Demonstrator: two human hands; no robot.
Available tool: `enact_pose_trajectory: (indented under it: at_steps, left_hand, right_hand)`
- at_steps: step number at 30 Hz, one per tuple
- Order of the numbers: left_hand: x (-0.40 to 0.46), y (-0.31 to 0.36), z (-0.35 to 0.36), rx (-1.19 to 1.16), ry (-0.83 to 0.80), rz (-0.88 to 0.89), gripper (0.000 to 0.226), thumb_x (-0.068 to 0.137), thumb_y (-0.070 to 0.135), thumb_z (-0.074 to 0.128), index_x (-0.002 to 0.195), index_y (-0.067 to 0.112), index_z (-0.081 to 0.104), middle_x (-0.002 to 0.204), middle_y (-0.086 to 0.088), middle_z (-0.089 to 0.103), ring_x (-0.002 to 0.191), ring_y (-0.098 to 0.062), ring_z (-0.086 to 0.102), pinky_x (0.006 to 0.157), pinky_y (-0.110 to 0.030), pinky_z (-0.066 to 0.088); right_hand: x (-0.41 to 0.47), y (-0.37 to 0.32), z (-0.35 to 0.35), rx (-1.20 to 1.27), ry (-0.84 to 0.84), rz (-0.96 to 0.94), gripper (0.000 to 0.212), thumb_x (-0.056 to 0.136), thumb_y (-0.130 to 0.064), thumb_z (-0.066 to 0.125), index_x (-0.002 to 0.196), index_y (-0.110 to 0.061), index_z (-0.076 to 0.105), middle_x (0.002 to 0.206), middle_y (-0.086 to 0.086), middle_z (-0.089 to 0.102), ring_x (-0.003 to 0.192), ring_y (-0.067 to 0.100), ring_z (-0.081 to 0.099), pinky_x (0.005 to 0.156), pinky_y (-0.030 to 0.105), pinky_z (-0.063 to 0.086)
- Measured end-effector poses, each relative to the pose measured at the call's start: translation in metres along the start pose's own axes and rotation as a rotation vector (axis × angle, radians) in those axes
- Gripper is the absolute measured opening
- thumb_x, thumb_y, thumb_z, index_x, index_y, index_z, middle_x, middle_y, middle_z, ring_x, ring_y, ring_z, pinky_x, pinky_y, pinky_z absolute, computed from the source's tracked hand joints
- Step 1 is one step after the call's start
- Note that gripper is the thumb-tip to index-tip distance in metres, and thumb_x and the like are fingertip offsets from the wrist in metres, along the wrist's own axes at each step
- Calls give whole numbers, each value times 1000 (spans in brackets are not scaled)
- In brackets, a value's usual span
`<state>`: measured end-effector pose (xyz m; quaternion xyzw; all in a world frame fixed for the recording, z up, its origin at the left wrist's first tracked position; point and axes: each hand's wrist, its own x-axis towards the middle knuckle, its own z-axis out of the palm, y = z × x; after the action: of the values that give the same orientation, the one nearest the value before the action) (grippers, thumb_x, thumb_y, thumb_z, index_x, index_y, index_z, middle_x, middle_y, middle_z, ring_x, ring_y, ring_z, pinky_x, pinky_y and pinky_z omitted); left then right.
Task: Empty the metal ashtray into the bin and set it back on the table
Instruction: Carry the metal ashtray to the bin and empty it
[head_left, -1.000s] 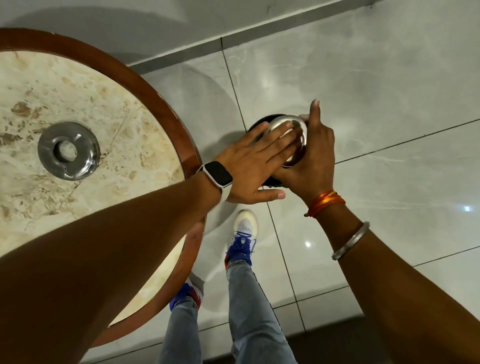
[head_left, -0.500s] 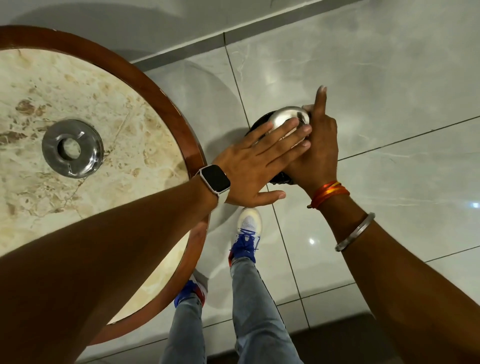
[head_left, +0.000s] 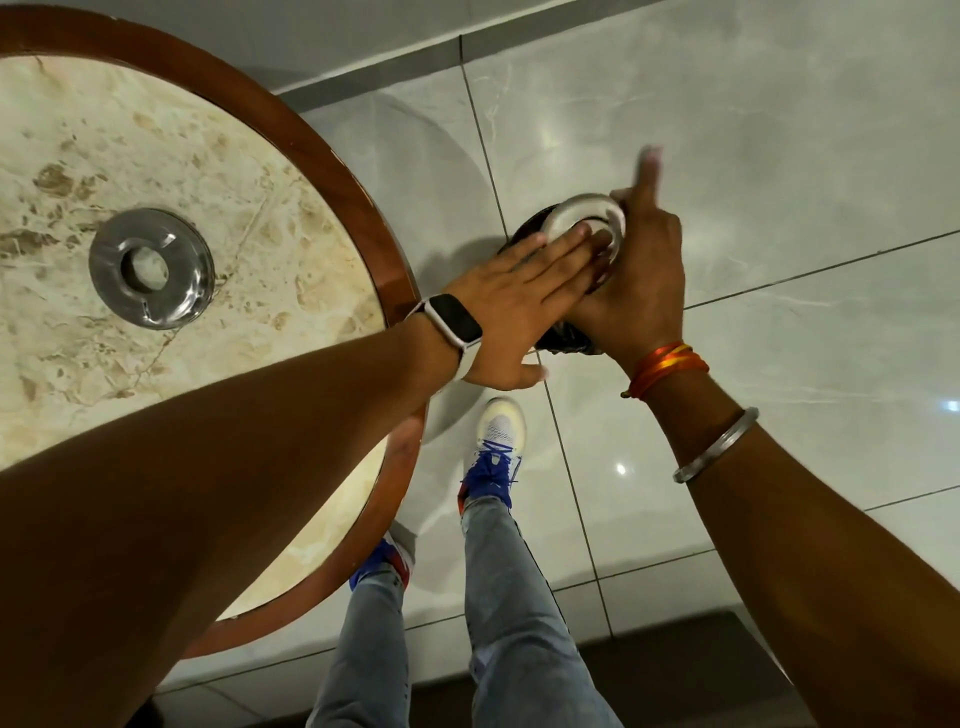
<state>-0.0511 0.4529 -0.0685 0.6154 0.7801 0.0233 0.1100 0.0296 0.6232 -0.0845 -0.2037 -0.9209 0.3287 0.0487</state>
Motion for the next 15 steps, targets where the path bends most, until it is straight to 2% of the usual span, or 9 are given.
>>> enact_pose_trajectory:
  at_steps: [1, 4, 6, 8, 10, 11, 13, 14, 15]
  left_hand:
    - [0, 0, -1, 13, -21, 15, 111, 90, 65, 57, 171, 3, 12, 180, -22, 8, 168, -39, 4, 136, -57, 6]
    - [2, 3, -2, 15, 110, -33, 101, 93, 55, 53, 170, 2, 15, 179, -23, 15, 167, -40, 11, 135, -56, 12]
    - [2, 6, -2, -22, 28, -76, 108, 87, 50, 59, 172, 4, 10, 180, -20, 7, 168, -37, 4, 136, -54, 7]
    - [2, 9, -5, -27, -11, -103, 109, 85, 45, 61, 172, 6, 8, 181, -19, 5, 168, -36, 2, 136, -54, 4]
    - [5, 12, -7, 5, 90, -140, 103, 88, 44, 54, 171, 5, 9, 180, -20, 11, 167, -37, 7, 135, -55, 8]
    - [7, 14, -10, -1, 74, -143, 103, 87, 46, 54, 171, 5, 10, 180, -21, 10, 167, -37, 6, 135, -56, 8]
    - [7, 17, -10, -38, -87, -117, 109, 86, 53, 59, 171, 5, 11, 180, -22, 5, 168, -38, 0, 136, -57, 3]
    - [7, 17, -10, -46, -118, -106, 110, 87, 57, 59, 171, 4, 11, 180, -22, 4, 168, -38, -2, 135, -58, 4]
    - [8, 17, -11, -30, -84, -106, 109, 88, 60, 55, 171, 4, 12, 180, -22, 5, 168, -39, 0, 135, -58, 6]
  right_hand:
    - [1, 0, 0, -11, -8, 13, 128, 81, -61, 82, 170, -7, 7, 138, 6, 62, 126, 27, 56, 104, 28, 41]
    - [1, 0, 0, 11, 14, 3, 126, 83, -58, 83, 170, -4, 9, 138, 8, 62, 125, 30, 59, 104, 30, 42]
    - [2, 2, -2, 11, 21, 4, 126, 81, -56, 84, 170, -8, 10, 139, 7, 62, 126, 27, 57, 105, 29, 43]
    - [4, 3, -2, -6, -16, 21, 127, 82, -61, 82, 171, -9, 9, 137, 5, 64, 125, 26, 58, 106, 28, 43]
    - [5, 2, -1, -29, -48, 27, 124, 87, -73, 70, 171, -8, 6, 129, 3, 68, 119, 27, 63, 106, 32, 47]
    - [5, 2, 0, -28, -36, 18, 122, 88, -73, 68, 171, -8, 5, 126, 3, 69, 116, 26, 64, 104, 33, 49]
    - [1, 3, 3, -14, 12, 2, 119, 87, -63, 74, 170, -8, 8, 128, 5, 67, 118, 26, 60, 99, 26, 47]
    - [-2, 3, 3, -12, 12, 4, 119, 86, -61, 75, 170, -9, 8, 131, 6, 66, 119, 26, 60, 100, 25, 46]
    - [-4, 4, 4, -6, 0, 13, 120, 87, -63, 74, 170, -10, 7, 132, 5, 67, 120, 28, 61, 102, 27, 48]
